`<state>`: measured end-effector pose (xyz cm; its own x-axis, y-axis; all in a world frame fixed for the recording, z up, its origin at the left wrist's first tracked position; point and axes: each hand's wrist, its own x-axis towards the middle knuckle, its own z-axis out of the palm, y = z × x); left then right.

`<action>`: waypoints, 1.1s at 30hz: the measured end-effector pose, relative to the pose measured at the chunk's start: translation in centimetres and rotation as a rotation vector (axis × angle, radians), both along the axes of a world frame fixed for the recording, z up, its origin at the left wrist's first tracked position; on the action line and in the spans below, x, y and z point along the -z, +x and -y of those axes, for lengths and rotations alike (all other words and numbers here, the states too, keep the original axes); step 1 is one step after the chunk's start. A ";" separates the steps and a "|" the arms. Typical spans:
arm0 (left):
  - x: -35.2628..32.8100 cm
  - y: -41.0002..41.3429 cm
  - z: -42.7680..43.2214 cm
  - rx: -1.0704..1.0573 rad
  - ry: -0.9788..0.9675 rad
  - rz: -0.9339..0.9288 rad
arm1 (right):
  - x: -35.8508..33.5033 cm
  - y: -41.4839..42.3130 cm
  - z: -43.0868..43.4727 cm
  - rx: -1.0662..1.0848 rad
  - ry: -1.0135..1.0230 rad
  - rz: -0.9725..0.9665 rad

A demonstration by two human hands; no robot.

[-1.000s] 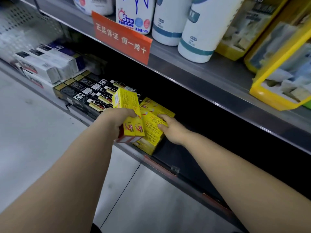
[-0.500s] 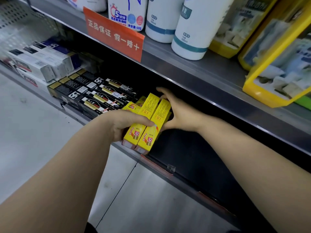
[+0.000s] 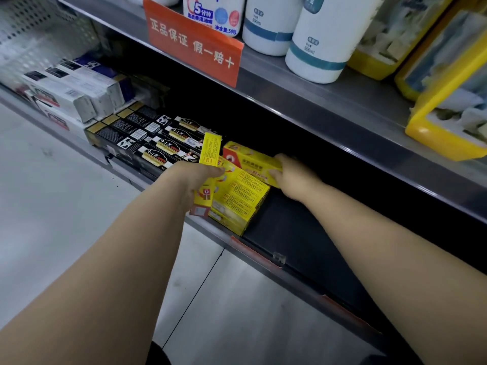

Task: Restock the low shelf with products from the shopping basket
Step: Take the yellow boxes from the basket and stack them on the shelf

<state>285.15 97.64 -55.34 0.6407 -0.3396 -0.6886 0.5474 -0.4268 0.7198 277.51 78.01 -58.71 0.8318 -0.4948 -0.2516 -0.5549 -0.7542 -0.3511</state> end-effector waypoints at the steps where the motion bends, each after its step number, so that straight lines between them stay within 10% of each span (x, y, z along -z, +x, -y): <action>1: -0.1 -0.1 0.0 0.007 0.001 0.003 | 0.3 0.3 -0.5 -0.025 0.022 -0.018; 8: 0.0 -0.2 0.3 -0.030 0.064 0.109 | 0.6 0.4 -1.5 -0.057 0.077 -0.092; 18: -0.7 -1.6 1.6 0.391 0.123 0.515 | -4.4 -0.8 -2.8 -0.493 -0.054 0.280; 24: -0.2 -2.1 2.0 0.369 0.350 0.579 | -2.2 -1.5 -0.2 0.036 -0.029 0.194; 33: 1.1 -2.9 3.0 0.818 0.529 0.678 | 1.7 2.8 -0.1 0.040 0.086 -0.023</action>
